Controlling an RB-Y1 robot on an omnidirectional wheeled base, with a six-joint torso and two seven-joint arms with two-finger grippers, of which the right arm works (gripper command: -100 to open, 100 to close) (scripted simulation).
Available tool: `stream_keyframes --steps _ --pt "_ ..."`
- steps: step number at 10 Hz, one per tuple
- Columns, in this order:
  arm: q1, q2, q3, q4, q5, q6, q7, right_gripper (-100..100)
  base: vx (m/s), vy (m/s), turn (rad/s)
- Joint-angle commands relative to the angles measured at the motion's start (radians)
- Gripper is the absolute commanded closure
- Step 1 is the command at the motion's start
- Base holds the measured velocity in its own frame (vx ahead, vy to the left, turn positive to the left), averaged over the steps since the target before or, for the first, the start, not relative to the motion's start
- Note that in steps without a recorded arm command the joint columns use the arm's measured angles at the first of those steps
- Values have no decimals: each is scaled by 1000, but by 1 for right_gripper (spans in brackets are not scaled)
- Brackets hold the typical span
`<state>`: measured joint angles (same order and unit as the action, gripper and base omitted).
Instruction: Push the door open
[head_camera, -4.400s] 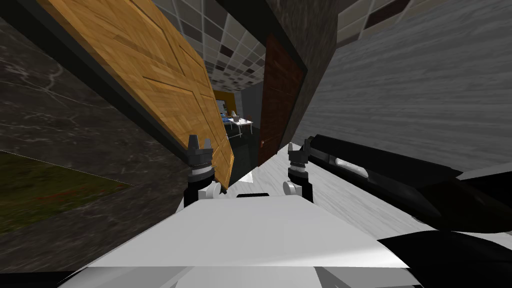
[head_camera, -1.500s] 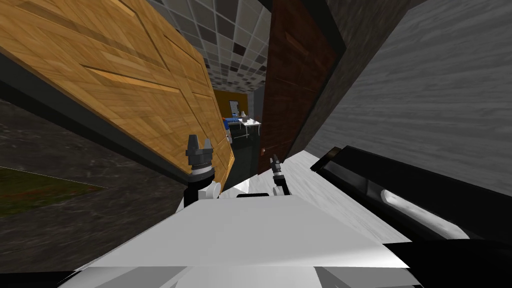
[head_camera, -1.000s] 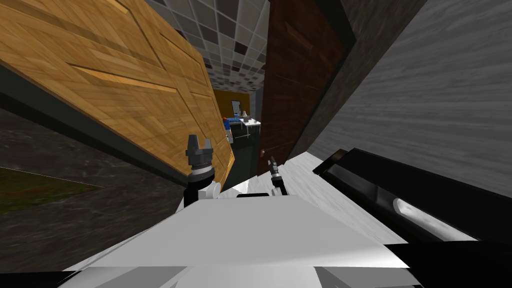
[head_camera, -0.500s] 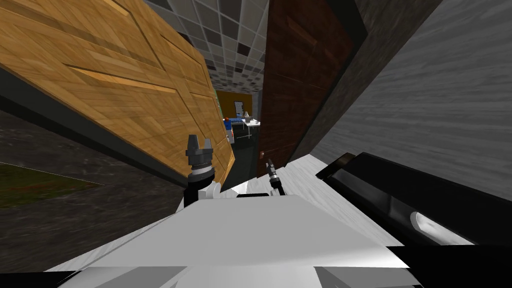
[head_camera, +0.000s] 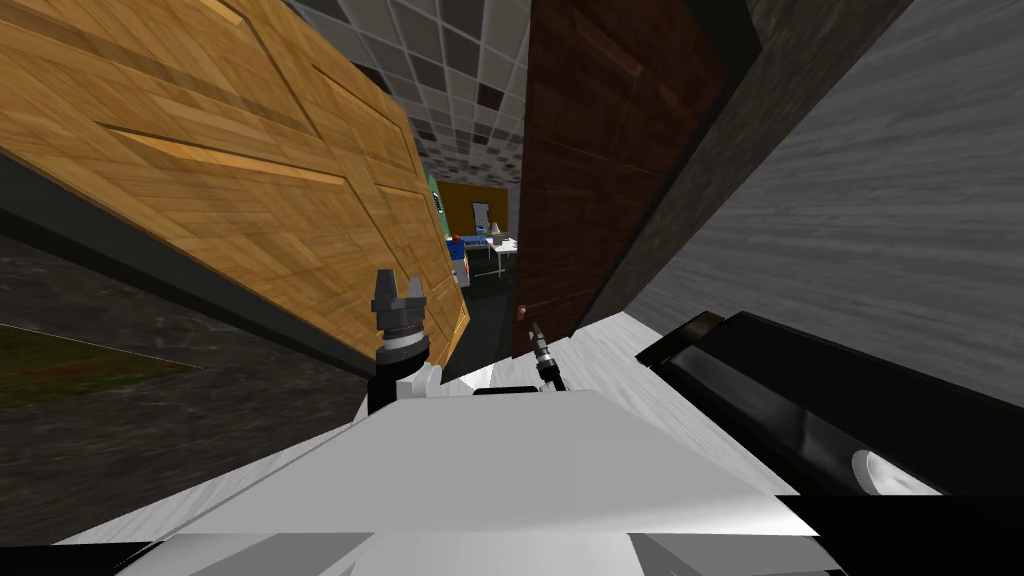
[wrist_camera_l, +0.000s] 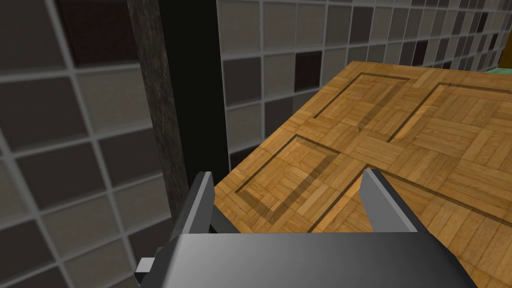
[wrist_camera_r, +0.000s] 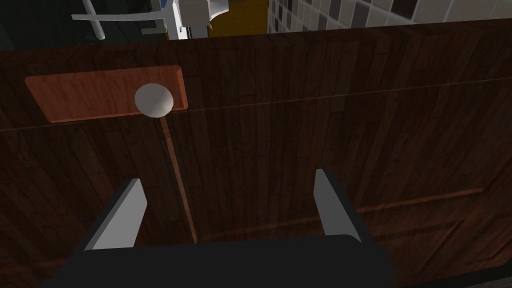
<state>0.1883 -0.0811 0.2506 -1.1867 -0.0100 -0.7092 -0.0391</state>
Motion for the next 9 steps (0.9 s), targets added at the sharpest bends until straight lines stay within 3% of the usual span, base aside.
stream_keyframes --steps 1,7,9 --pt "-8 -3 8 32 3 0 -3 -100 59 -73 78" --pt "-36 1 28 134 13 -14 -5 -100 42 -61 51" --pt "-52 5 39 193 19 -22 -6 -100 71 -102 80"
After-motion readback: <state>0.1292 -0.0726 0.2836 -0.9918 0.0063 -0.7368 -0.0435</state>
